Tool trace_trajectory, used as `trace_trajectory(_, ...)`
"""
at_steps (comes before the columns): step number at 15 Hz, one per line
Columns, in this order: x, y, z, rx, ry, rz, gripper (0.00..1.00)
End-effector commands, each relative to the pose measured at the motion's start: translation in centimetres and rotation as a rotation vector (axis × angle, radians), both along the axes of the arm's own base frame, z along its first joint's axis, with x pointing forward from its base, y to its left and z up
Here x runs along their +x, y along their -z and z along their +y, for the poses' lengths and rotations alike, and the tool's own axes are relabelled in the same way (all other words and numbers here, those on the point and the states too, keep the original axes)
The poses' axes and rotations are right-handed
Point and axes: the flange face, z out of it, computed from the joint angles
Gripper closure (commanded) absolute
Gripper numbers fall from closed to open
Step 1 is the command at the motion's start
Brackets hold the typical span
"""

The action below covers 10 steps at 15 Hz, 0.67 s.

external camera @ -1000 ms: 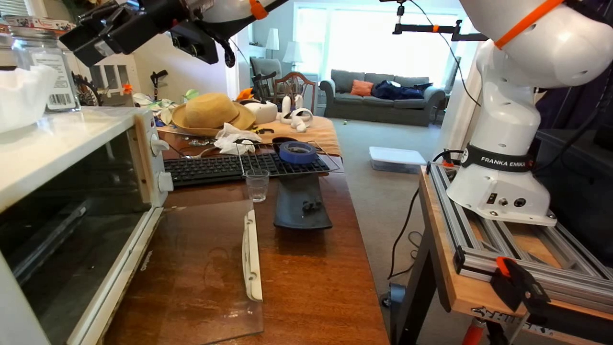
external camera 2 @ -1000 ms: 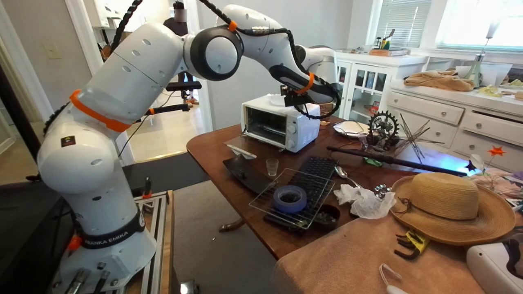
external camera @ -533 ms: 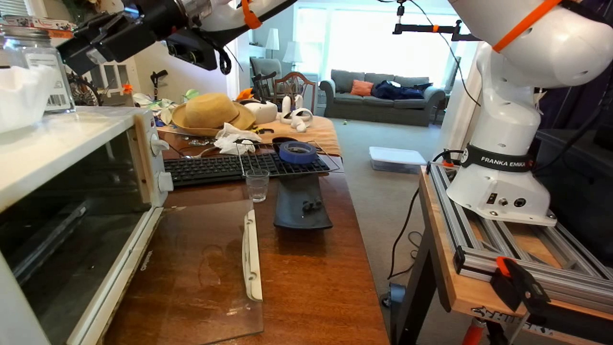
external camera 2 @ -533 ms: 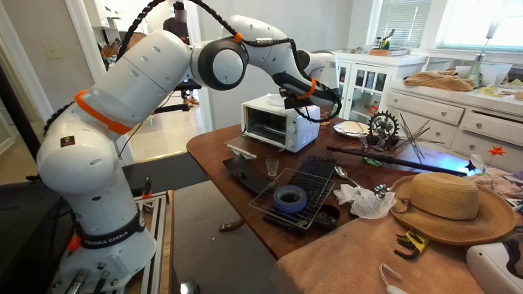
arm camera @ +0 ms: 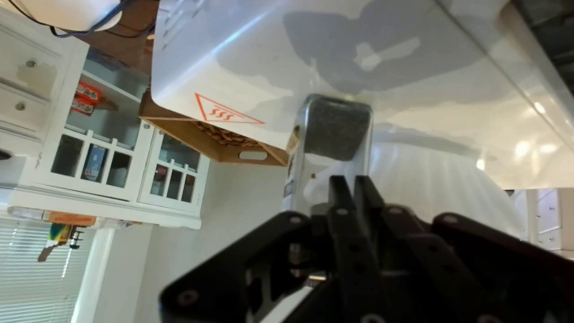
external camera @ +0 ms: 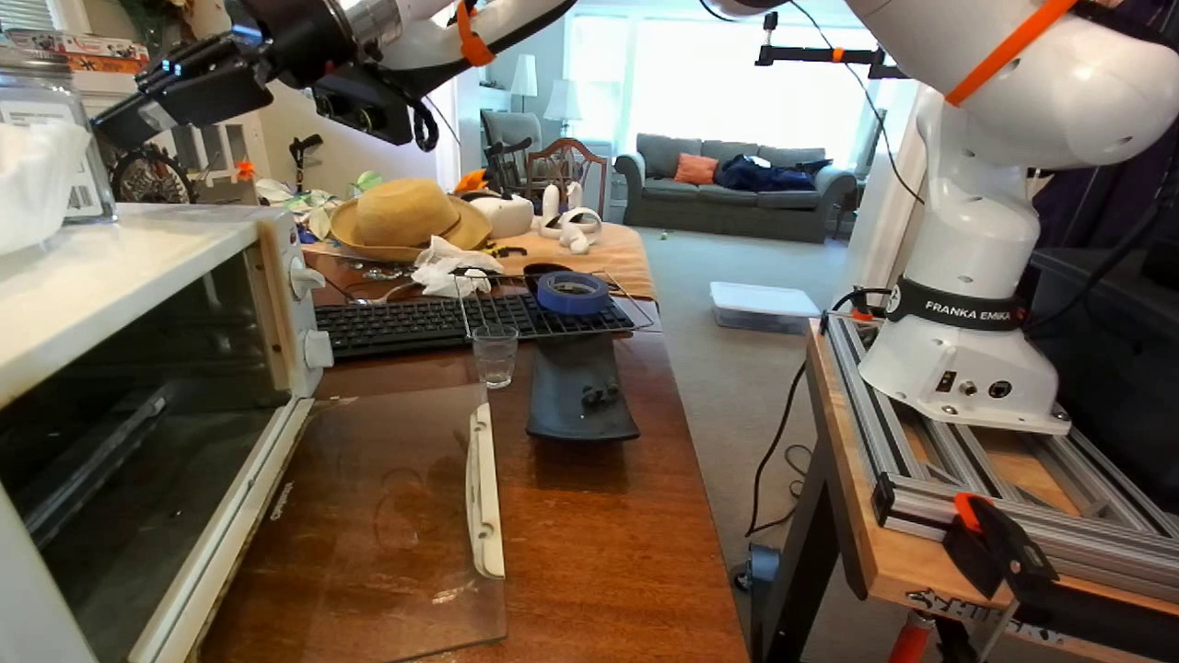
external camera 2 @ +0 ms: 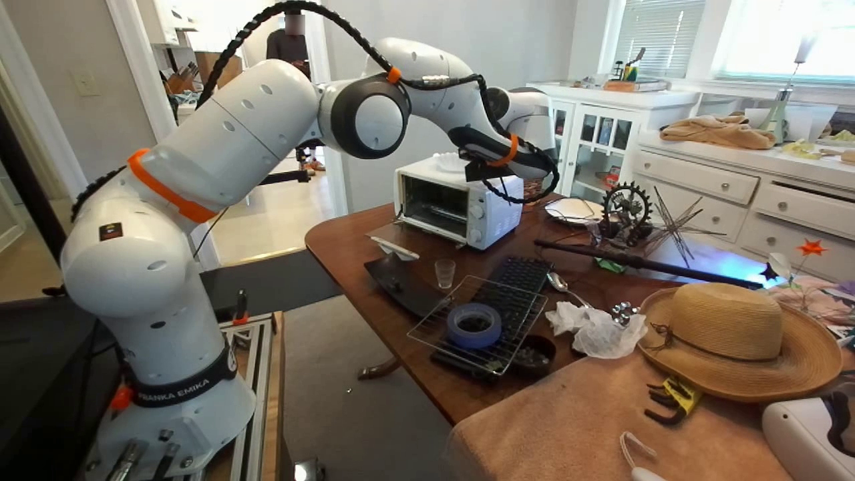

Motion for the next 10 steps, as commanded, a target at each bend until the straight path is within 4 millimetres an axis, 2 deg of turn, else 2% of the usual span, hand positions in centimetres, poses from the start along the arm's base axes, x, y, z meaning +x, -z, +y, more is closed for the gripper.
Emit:
trace_trajectory(1, 0.2, -0.3, 0.0, 0.001, 0.023, 0.022, 1.00)
trace_trajectory(10, 1.4, -5.9, -3.4, -0.021, 0.244, -0.045, 1.00)
